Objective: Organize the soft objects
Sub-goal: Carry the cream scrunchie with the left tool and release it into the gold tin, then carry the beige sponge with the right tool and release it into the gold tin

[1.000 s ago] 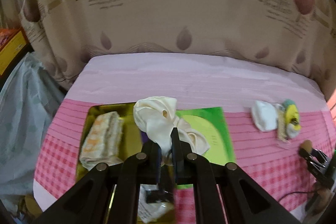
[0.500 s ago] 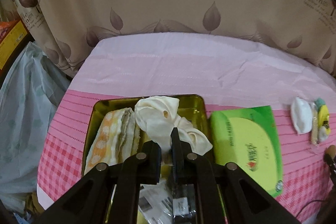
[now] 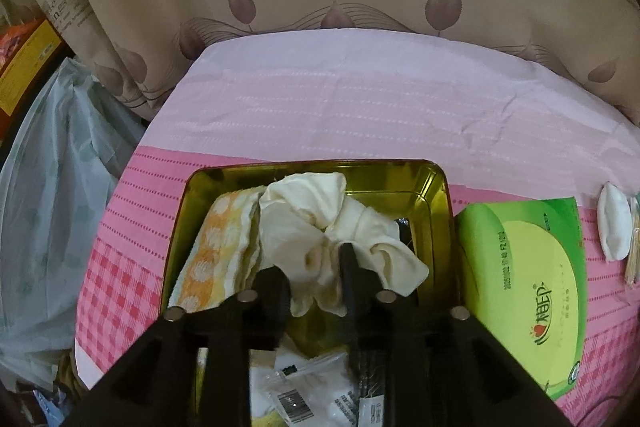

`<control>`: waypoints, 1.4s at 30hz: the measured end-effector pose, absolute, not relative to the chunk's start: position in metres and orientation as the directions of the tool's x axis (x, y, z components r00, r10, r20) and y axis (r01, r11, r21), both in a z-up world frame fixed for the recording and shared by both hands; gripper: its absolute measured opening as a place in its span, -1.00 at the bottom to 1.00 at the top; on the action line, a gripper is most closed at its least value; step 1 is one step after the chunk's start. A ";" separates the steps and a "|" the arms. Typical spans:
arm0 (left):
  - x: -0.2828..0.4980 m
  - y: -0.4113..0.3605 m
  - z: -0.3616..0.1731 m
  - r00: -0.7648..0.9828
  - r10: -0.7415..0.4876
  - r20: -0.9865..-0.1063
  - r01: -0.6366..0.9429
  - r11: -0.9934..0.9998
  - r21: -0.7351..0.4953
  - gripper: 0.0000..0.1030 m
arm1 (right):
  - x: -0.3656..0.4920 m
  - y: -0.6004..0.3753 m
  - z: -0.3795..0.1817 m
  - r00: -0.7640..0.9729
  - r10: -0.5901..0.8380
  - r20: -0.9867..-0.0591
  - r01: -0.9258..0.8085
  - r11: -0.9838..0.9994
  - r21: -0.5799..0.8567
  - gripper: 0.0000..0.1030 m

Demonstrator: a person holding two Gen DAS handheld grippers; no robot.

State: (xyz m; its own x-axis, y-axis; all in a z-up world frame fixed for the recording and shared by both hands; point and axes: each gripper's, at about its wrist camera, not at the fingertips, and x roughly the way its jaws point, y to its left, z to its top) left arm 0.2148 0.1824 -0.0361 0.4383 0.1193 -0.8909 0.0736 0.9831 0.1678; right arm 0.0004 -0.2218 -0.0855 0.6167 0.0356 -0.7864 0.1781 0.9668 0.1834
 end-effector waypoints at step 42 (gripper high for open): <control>0.071 0.215 0.010 0.646 0.276 -0.712 -0.090 0.953 0.289 -0.11 | 0.003 -0.217 -0.084 0.599 -0.025 -0.801 0.171 0.981 0.097 -0.19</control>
State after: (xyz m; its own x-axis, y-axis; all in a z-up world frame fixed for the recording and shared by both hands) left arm 0.0706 0.2148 0.0103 0.6459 0.2763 -0.7116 -0.0897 0.9532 0.2887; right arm 0.0032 -0.2174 -0.0844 0.5986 -0.0251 -0.8007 0.1707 0.9805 0.0969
